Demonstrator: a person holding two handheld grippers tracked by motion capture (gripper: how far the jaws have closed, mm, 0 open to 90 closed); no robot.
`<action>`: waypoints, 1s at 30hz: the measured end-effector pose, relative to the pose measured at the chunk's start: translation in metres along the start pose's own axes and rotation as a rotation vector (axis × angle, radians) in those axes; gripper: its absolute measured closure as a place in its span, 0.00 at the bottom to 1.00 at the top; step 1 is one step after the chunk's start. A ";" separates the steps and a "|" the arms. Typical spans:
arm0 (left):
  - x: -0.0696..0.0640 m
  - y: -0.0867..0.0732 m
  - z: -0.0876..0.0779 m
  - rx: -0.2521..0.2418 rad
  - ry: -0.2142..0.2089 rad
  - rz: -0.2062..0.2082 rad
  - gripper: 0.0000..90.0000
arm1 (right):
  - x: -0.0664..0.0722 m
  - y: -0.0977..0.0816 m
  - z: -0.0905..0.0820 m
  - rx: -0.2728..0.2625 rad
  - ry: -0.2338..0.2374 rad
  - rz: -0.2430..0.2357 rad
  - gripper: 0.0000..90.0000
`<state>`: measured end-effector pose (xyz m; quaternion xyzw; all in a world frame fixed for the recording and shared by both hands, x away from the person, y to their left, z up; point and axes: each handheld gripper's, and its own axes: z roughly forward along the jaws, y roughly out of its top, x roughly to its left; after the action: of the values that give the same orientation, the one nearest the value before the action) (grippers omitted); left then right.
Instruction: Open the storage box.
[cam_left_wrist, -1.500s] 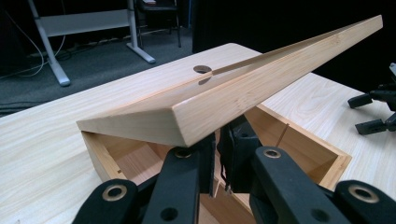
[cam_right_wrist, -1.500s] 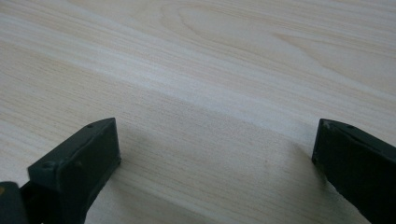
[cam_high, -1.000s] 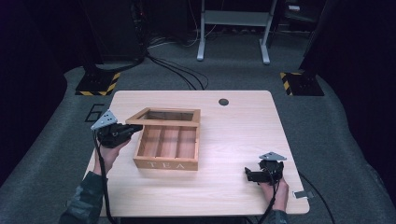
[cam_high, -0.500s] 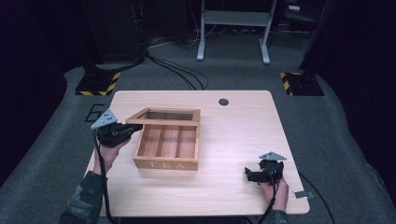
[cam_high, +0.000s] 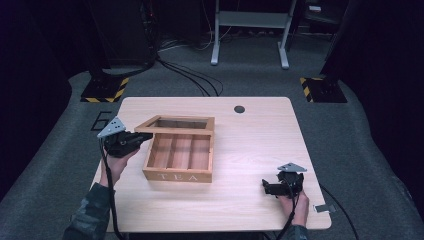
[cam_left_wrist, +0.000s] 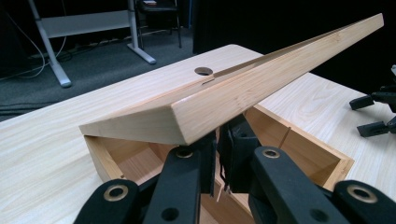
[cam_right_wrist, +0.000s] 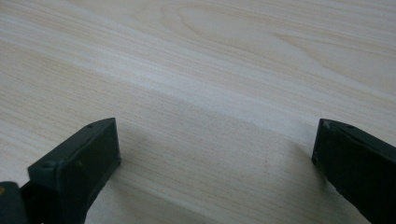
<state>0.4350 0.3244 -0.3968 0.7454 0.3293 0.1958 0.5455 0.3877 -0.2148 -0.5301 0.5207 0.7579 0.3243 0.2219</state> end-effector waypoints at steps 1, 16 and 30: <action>0.000 0.000 0.000 -0.001 0.001 0.000 0.94 | 0.000 0.000 0.000 0.000 0.000 0.000 0.00; 0.000 0.001 0.000 0.002 0.001 0.003 0.94 | 0.000 0.000 0.000 0.000 0.000 -0.001 0.00; 0.000 0.001 0.000 0.005 0.001 0.006 0.94 | 0.000 0.000 0.000 0.001 0.001 -0.001 0.00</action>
<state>0.4357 0.3244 -0.3958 0.7477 0.3279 0.1968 0.5428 0.3878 -0.2147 -0.5301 0.5202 0.7584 0.3243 0.2215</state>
